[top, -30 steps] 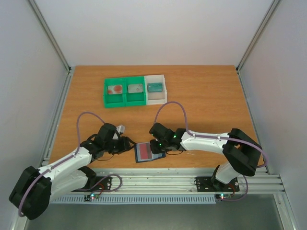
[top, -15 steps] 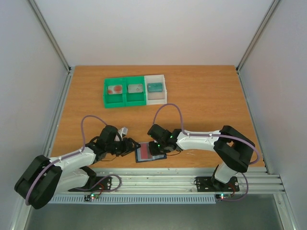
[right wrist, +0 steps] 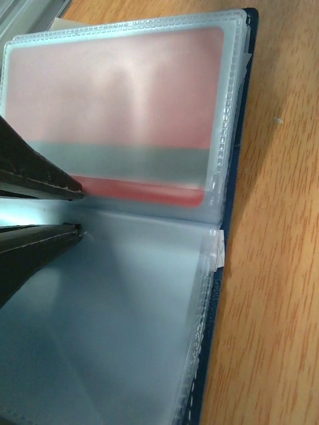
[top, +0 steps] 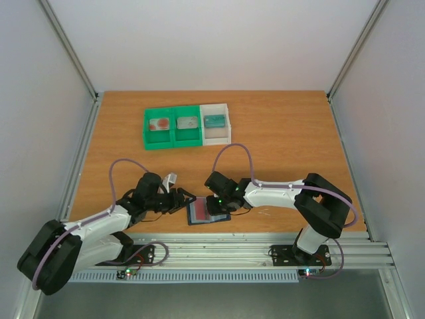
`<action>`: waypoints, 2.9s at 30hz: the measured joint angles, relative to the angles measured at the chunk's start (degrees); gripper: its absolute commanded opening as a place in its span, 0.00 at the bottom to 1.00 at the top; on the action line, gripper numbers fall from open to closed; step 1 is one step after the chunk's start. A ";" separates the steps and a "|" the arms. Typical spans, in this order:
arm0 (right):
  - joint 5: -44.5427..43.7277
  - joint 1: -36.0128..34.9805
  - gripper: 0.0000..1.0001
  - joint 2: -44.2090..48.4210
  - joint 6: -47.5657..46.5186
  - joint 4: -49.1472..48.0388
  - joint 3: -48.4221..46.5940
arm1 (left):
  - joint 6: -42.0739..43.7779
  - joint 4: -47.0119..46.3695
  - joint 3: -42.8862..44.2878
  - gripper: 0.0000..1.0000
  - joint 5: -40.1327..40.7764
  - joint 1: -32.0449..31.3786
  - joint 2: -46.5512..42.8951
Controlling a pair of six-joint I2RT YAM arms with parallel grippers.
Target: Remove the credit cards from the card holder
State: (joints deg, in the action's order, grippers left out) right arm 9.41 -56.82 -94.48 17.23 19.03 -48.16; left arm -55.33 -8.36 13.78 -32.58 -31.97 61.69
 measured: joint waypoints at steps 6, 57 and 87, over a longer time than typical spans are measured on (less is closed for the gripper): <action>0.02 0.04 0.12 0.00 0.37 -0.02 0.00 | -0.48 0.46 0.63 0.60 0.02 0.00 -3.85; -0.15 0.04 0.12 1.01 2.21 -1.29 1.27 | -7.28 -16.33 -1.70 0.71 -0.85 -0.92 8.61; 3.63 2.25 0.04 0.15 3.26 -4.02 1.51 | -5.46 -18.34 -1.68 0.70 -0.37 -0.92 12.55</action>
State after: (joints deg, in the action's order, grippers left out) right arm 13.04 -54.57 -94.32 20.49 15.00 -46.65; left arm -60.80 -26.70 12.10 -32.95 -32.88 74.24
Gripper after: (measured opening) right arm 0.049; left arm 0.703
